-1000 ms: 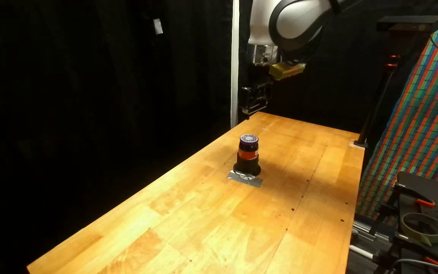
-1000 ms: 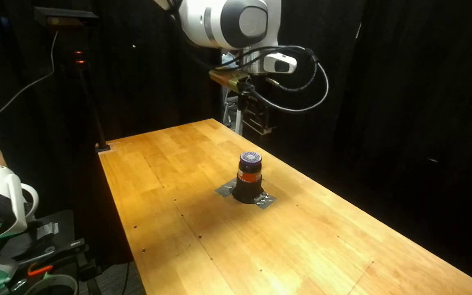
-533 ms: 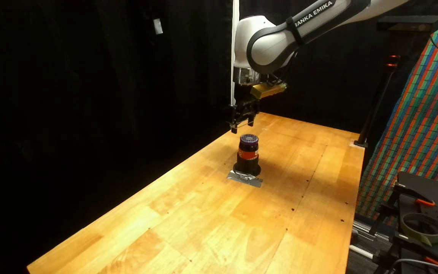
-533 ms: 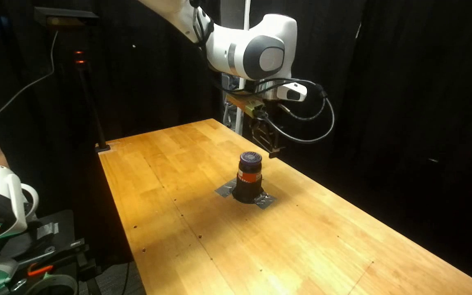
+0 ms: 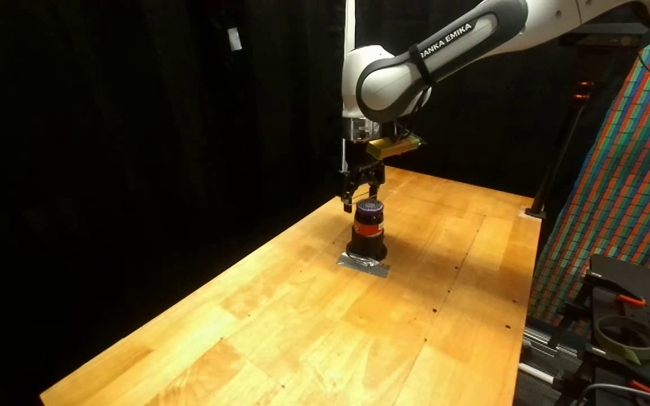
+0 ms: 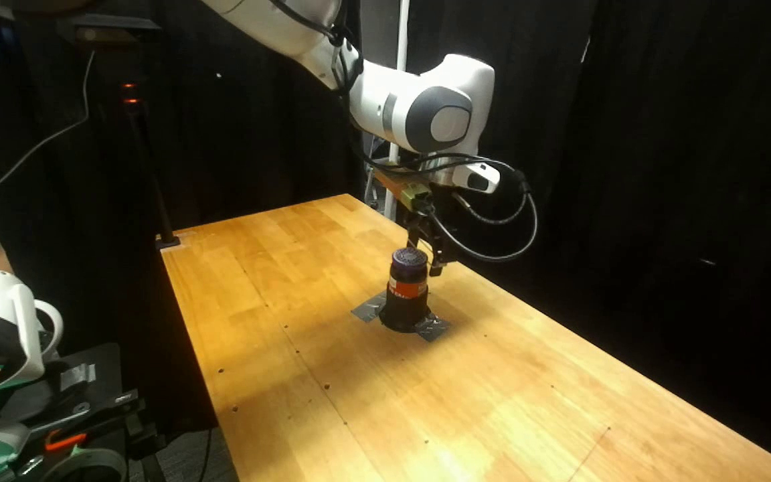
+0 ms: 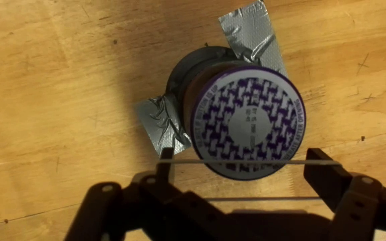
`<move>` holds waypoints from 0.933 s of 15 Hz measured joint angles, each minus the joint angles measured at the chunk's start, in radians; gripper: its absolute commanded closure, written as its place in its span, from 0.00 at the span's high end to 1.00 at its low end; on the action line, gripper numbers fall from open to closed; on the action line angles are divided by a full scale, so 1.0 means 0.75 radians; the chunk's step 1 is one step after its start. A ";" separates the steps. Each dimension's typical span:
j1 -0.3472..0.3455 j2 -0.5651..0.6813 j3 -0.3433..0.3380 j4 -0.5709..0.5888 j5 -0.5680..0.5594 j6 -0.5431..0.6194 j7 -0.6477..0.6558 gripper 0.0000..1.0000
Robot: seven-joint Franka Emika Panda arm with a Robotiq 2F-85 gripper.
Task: Put a rubber band around the base of the cup
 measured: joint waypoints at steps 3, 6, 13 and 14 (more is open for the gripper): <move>0.000 0.018 -0.003 0.013 0.004 -0.031 0.001 1.00; 0.000 0.028 -0.007 0.014 0.008 -0.057 0.001 1.00; 0.000 0.020 -0.007 0.028 0.052 -0.229 -0.002 1.00; 0.000 0.015 -0.006 0.028 0.057 -0.256 -0.004 1.00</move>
